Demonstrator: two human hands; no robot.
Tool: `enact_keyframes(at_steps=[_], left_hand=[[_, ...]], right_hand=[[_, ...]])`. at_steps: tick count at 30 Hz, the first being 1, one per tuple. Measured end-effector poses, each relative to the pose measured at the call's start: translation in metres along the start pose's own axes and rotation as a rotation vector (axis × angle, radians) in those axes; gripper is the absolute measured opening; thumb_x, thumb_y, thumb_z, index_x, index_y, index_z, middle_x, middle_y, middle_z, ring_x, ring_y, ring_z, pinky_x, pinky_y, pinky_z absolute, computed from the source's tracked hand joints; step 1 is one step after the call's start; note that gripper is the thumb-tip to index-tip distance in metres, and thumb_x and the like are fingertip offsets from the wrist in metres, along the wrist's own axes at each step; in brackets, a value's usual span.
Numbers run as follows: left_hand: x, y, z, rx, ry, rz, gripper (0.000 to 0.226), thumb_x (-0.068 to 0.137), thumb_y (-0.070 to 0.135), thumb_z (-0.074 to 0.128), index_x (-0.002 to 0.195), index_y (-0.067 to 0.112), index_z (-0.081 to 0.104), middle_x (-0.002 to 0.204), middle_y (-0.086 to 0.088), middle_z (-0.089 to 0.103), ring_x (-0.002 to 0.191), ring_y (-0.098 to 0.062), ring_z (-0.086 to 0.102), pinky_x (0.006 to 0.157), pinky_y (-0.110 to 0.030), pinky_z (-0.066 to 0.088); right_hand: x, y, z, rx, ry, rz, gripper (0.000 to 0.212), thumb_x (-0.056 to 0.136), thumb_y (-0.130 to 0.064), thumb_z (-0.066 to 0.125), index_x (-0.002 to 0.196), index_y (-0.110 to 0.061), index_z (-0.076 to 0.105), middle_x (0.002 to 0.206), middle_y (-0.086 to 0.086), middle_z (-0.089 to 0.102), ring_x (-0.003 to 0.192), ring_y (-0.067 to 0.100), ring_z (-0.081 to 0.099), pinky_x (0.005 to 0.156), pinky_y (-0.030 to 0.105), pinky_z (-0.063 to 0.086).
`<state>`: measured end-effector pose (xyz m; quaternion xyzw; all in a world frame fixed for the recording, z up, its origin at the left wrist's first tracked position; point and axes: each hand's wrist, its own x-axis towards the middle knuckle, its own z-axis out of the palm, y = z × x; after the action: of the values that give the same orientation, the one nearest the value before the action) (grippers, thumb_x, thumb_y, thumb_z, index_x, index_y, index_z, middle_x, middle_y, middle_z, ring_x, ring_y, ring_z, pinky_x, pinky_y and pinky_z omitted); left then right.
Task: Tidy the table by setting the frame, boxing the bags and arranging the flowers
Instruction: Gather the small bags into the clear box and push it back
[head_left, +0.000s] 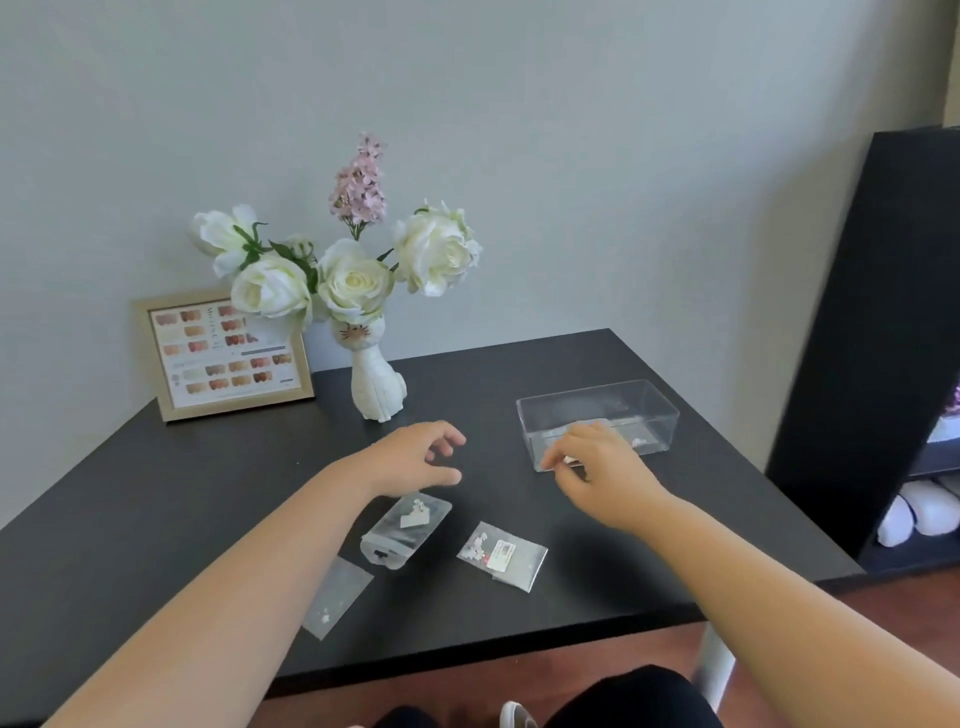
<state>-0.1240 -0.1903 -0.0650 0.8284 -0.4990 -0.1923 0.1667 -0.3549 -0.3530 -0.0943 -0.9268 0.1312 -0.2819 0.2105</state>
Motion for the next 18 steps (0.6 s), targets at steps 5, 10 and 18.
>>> enact_keyframes(at_steps=[5,10,18], left_hand=[[-0.054,-0.034,-0.006,0.132,-0.141,-0.297,0.096,0.060,0.077,0.070,0.139,0.029,0.045,0.134,0.008,0.043,0.122,-0.014,0.047,0.103,-0.035,0.039],[-0.066,-0.024,0.007,0.279,-0.132,-0.389,0.073,0.052,0.079,0.070,0.075,0.011,0.059,0.085,0.003,0.049,0.060,-0.015,0.044,0.056,-0.029,0.035],[-0.057,-0.014,0.011,0.072,-0.041,-0.292,0.047,0.067,0.036,0.084,0.099,0.023,0.051,0.103,0.002,0.060,0.084,-0.019,0.058,0.068,-0.033,0.044]], right_hand=[[-0.009,-0.038,0.033,-0.068,-0.404,0.187,0.053,0.069,-0.075,0.054,0.108,-0.040,0.063,0.097,-0.017,0.056,0.092,0.002,0.052,0.081,0.027,0.047],[-0.008,-0.057,0.041,-0.225,-0.479,0.282,0.080,0.049,-0.080,0.064,0.114,-0.032,0.062,0.104,-0.011,0.050,0.104,0.012,0.047,0.080,0.035,0.049],[-0.008,-0.053,0.028,0.018,-0.532,0.424,0.053,0.055,-0.037,0.089,0.096,-0.030,0.057,0.095,-0.012,0.054,0.090,0.014,0.056,0.069,0.028,0.044]])
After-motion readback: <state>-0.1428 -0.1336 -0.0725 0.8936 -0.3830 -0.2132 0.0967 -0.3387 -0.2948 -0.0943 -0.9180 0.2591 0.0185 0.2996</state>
